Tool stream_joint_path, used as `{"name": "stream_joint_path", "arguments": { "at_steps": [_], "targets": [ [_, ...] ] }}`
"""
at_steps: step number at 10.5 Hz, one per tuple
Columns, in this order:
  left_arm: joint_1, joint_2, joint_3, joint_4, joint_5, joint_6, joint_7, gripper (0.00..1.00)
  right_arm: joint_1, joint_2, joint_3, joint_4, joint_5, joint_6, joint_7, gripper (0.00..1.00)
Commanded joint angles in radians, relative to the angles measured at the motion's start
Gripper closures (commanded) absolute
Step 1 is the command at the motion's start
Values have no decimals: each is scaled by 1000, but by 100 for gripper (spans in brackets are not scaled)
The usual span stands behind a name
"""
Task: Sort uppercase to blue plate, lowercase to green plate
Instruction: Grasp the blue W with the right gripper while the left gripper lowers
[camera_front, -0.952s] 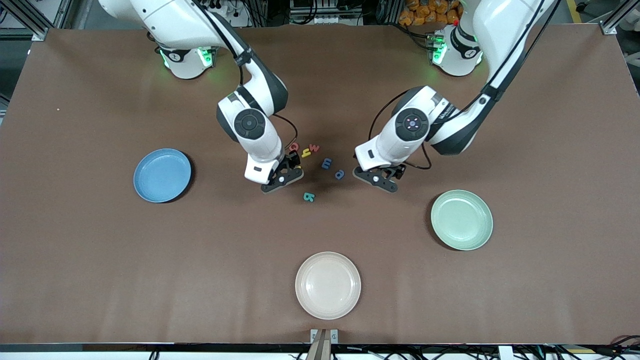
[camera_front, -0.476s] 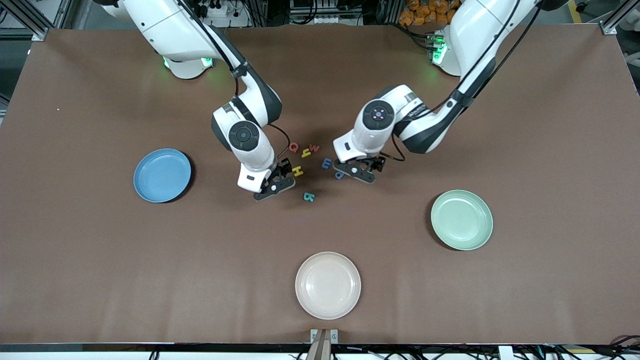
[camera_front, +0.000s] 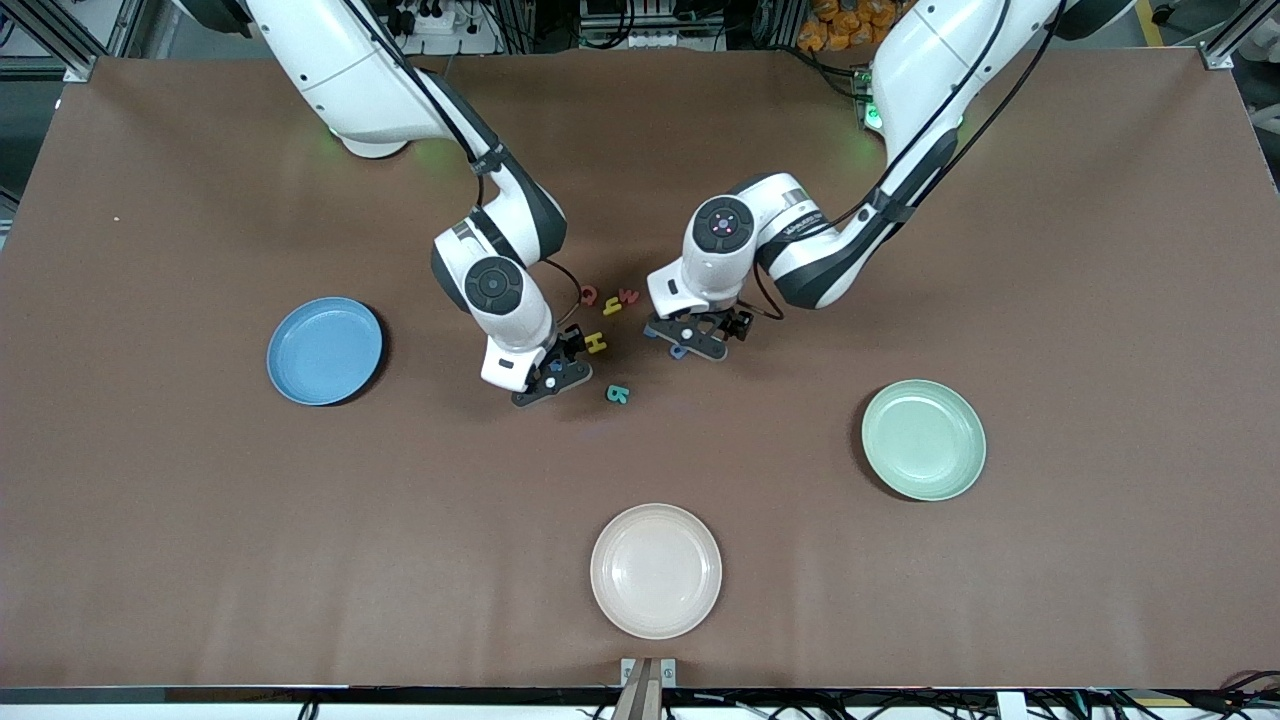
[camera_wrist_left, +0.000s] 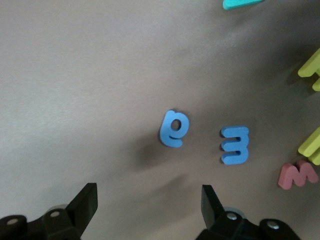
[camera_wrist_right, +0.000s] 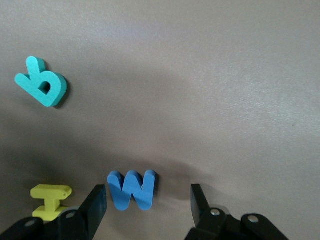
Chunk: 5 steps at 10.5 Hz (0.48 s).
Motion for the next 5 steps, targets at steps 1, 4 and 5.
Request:
{"name": "stream_joint_path", "arguments": {
  "at_steps": [1, 4, 5],
  "targets": [
    [-30, 44, 11, 52, 56, 4, -32, 14, -7, 9, 10, 19, 3, -2, 15, 24],
    [-30, 73, 11, 74, 140, 4, -26, 21, -4, 12, 10, 19, 5, -1, 24, 24],
    [-30, 83, 11, 77, 151, 4, -24, 21, 2, 15, 10, 19, 6, -1, 44, 24]
  ]
}}
